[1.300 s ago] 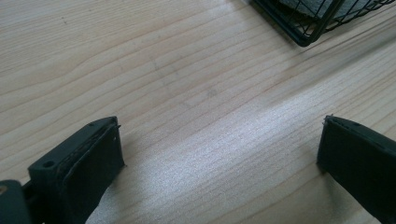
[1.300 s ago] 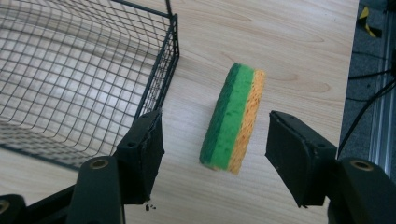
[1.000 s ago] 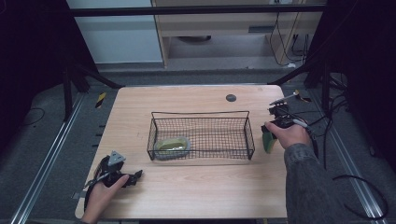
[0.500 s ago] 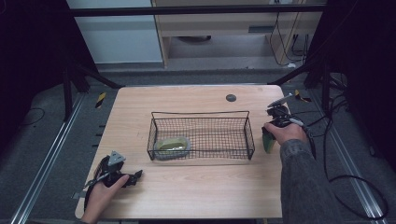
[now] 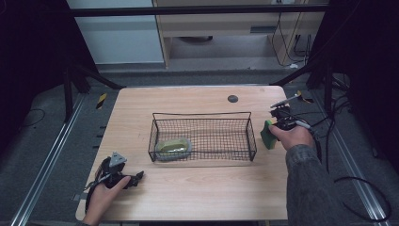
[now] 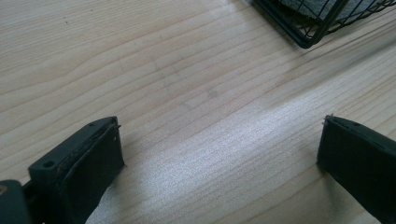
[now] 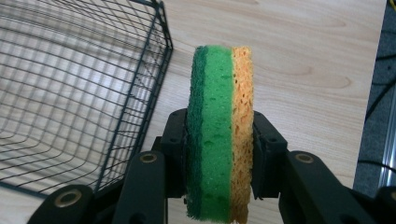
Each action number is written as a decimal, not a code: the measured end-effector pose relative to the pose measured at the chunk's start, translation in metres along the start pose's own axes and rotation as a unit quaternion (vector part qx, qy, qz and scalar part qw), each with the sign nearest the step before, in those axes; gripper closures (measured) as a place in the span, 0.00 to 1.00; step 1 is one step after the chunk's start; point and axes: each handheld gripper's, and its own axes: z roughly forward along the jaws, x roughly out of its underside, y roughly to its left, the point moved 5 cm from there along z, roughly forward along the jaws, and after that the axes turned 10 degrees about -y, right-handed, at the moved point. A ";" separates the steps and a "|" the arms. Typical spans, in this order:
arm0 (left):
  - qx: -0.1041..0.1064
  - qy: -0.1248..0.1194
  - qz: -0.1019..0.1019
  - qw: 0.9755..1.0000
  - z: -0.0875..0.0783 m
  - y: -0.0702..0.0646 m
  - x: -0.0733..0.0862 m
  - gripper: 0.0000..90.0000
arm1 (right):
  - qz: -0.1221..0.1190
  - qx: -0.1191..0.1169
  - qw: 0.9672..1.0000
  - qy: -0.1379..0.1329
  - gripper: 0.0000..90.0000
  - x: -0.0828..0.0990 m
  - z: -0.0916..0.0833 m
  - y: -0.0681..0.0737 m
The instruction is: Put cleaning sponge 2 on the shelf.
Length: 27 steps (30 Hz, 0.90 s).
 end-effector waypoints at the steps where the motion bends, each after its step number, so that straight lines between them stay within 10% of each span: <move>1: 0.000 0.000 0.000 1.000 0.000 0.000 0.000 0.00 | -0.009 -0.002 1.000 -0.005 0.71 -0.001 -0.004 0.001; 27: 0.000 0.002 0.001 1.000 0.000 0.000 0.000 0.00 | -0.053 -0.035 0.996 -0.066 0.71 -0.035 -0.055 0.032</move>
